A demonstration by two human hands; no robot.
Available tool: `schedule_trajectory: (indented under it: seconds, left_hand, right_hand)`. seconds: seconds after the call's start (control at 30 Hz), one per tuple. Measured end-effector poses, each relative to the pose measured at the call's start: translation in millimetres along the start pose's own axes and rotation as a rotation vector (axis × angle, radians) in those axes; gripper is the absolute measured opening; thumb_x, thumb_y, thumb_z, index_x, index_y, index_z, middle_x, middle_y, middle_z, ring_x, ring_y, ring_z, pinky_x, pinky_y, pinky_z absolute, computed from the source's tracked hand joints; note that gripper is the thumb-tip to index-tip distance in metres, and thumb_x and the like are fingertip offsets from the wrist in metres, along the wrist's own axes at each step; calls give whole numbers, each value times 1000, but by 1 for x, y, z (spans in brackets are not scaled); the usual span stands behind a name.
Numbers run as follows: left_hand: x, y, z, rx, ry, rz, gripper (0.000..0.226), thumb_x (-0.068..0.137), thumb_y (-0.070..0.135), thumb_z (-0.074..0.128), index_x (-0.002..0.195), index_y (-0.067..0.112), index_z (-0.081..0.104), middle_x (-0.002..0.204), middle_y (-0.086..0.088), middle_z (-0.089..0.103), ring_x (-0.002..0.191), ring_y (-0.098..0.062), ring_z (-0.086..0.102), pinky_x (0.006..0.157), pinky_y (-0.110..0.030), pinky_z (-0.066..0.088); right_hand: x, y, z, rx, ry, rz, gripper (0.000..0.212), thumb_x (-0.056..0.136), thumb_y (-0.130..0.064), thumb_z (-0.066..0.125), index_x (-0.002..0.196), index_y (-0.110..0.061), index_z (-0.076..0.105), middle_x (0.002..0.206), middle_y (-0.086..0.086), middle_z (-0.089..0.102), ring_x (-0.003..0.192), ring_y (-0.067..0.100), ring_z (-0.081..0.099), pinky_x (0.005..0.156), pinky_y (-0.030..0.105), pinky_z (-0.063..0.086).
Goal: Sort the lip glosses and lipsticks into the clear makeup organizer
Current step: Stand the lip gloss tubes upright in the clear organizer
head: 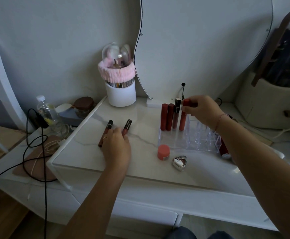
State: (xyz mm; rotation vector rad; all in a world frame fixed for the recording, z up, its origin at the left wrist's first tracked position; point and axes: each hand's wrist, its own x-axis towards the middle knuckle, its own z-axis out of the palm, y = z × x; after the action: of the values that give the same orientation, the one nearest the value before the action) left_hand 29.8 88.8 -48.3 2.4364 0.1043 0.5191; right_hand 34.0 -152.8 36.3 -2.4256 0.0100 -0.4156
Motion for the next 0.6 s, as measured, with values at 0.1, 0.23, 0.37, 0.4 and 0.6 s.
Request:
schedule_trajectory:
  seconds: [0.1,0.23,0.37,0.4,0.6]
  left_hand:
    - [-1,1,1,-23,16,18,21,92,13,53,110,6,61,111,-16,60,108,-34,53,87,-42,40]
    - [-2,3,3,-66,33,19,28,92,12,54,119,7,59,117,-14,59,112,-33,51,89,-41,39]
    - [-3,4,6,-121,50,41,31,91,12,56,121,9,59,117,-12,62,111,-31,54,91,-42,43]
    - [-3,4,7,-149,57,42,30,90,12,57,120,10,60,116,-11,62,109,-30,55,91,-42,44]
    - [-1,7,10,-436,-36,-40,29,91,21,57,120,17,62,109,-5,65,94,-19,59,86,-37,49]
  right_hand:
    - [-1,2,1,-14,-14,11,25,85,-21,61,102,-3,64,94,19,66,86,32,60,83,39,50]
    - [-2,6,3,0,-5,15,27,84,-21,62,106,-5,64,95,16,67,82,26,59,80,33,49]
    - [-3,7,3,9,-11,15,28,83,-21,63,107,-6,64,94,15,67,78,21,57,78,32,49]
    - [-3,7,3,11,-15,15,28,84,-21,63,107,-6,64,94,15,67,76,20,56,77,32,49]
    - [-6,7,1,55,-5,12,29,82,-21,65,109,-9,64,93,7,67,80,16,59,73,21,46]
